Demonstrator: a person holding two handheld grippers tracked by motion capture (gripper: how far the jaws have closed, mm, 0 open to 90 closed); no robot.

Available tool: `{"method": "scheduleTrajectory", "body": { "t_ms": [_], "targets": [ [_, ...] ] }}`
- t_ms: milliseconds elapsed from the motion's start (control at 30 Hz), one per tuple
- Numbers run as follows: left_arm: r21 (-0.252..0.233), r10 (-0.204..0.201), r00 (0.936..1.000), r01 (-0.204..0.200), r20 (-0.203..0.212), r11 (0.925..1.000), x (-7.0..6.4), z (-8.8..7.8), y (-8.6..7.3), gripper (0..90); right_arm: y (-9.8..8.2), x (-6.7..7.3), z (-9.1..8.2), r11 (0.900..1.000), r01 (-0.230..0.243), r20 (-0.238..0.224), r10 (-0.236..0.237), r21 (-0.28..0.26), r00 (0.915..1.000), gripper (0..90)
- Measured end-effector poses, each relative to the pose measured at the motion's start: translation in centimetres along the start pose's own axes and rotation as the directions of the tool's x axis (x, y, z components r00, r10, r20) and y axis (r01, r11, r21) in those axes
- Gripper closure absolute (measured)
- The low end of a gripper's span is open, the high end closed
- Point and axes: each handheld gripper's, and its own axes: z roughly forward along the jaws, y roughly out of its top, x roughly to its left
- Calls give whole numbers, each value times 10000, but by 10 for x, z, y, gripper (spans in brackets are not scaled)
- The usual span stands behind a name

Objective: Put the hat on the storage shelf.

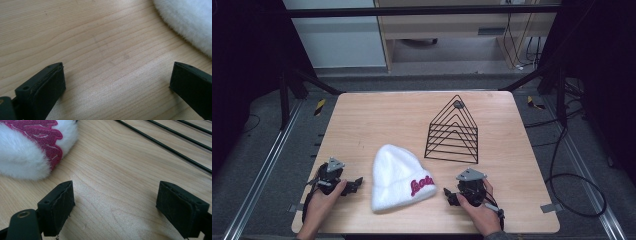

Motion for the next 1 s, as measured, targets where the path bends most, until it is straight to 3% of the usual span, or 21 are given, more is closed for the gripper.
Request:
{"method": "scheduleTrajectory", "body": {
  "t_ms": [267, 467, 533, 633, 733, 833, 933, 1000],
  "targets": [
    [-3, 8, 10000, -8, 14, 10000, 0, 0, 0, 0, 0, 0, 0, 10000, -1, 0, 1, 1, 10000, 149],
    [-117, 94, 9990, -89, 426, 9999, 1, -3, 10, 55, 0, 0, 0, 10000, 0, -3, 0, -2, 10000, 149],
    [-299, 116, 9982, -98, 595, 9995, 0, -7, 19, 60, 0, 0, 0, 10000, -2, -2, 2, 2, 10000, 149],
    [-377, 597, 9958, -572, 689, 9977, -4, -10, 39, 60, 0, 0, 0, 10000, 1, -3, -1, -1, 10000, 149],
    [-594, 655, 9912, -590, 1152, 9965, -10, -8, 64, 68, 0, 0, 0, 10000, 7, -2, -7, -1, 10000, 149],
    [-422, 1136, 9854, -1091, 1265, 9931, -17, -1, 89, 110, 0, 0, 0, 10000, 3, -1, -3, -1, 10000, 149],
    [-370, 1050, 9801, -1001, 1682, 9943, -23, 9, 109, 155, 0, 0, 0, 10000, 6, -4, -6, -2, 10000, 149],
    [-71, 1248, 9766, -1255, 1754, 9921, -28, 18, 116, 188, 0, 0, 0, 10000, 17, -13, -17, -7, 10000, 149]
  ]
}}
